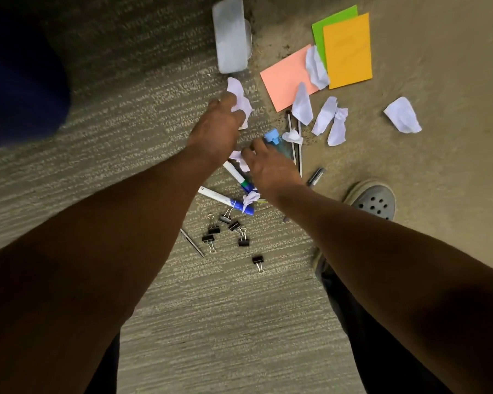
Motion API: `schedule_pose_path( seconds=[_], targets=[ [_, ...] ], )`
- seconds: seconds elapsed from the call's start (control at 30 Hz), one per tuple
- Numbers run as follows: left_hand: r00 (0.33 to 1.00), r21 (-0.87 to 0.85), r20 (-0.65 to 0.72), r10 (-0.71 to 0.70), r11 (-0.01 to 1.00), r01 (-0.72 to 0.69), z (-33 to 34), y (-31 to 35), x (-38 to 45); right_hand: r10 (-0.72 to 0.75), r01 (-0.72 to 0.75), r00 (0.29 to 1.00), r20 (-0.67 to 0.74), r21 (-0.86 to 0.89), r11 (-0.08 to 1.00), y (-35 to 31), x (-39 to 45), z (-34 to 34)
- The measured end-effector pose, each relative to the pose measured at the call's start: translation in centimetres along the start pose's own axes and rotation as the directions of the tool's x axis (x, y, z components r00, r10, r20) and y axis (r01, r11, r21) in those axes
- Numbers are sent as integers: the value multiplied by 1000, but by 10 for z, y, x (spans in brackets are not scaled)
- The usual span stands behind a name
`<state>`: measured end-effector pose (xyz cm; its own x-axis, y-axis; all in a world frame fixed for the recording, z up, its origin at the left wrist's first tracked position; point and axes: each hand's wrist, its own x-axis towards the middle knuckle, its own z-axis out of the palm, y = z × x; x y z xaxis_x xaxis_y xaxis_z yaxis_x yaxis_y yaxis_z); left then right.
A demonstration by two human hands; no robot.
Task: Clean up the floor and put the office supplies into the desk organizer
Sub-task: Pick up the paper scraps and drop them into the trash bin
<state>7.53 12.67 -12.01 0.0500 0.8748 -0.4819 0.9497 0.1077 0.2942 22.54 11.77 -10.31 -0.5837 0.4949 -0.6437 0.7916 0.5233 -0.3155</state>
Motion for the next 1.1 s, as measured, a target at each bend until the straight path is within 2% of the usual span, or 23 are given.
schedule_pose_path(
  seconds=[0.1,0.2,0.3,0.4,0.43,0.53,0.63,0.7,0.77,0.83,0.93,1.0,1.1],
  targets=[
    [995,-86,-84,-54,995,47,0,-4,-3,-24,24,999,-29,12,1000,0,0,1],
    [967,-226,-140,-213,958,178,-7,4,-1,3,2,998,-61,91,996,1,0,2],
    [946,-217,-160,-283,945,246,-11,11,9,78,-35,989,-124,315,948,2,-4,3],
    [935,-296,-223,-275,933,203,-12,17,16,212,-99,962,-172,504,858,8,-14,-9],
    [922,-352,-230,-311,910,219,-12,19,16,269,-139,949,-165,546,826,14,-19,-14],
    [863,-545,-167,-477,774,323,-18,23,11,425,-216,891,-159,675,706,40,-34,-25],
    [809,-725,-70,-583,587,360,-23,19,3,540,-289,826,-159,704,649,71,-43,-26],
    [782,-788,-7,-623,485,379,-23,12,-7,591,-279,796,-133,786,552,87,-42,-26],
    [776,-770,-39,-630,513,378,-21,4,-18,610,-187,774,-169,860,476,101,-43,-27],
    [780,-726,-97,-618,580,370,-17,-1,-29,626,-140,745,-230,863,485,115,-45,-26],
    [808,-679,-130,-574,646,349,-10,2,-41,697,-222,683,-217,848,481,126,-41,-29],
    [852,-643,-154,-500,705,297,-7,5,-45,727,-314,650,-221,793,521,131,-36,-27],
    [949,-532,-157,-275,833,153,-3,12,-46,692,-386,675,-255,678,626,130,-27,-21]
  ],
)
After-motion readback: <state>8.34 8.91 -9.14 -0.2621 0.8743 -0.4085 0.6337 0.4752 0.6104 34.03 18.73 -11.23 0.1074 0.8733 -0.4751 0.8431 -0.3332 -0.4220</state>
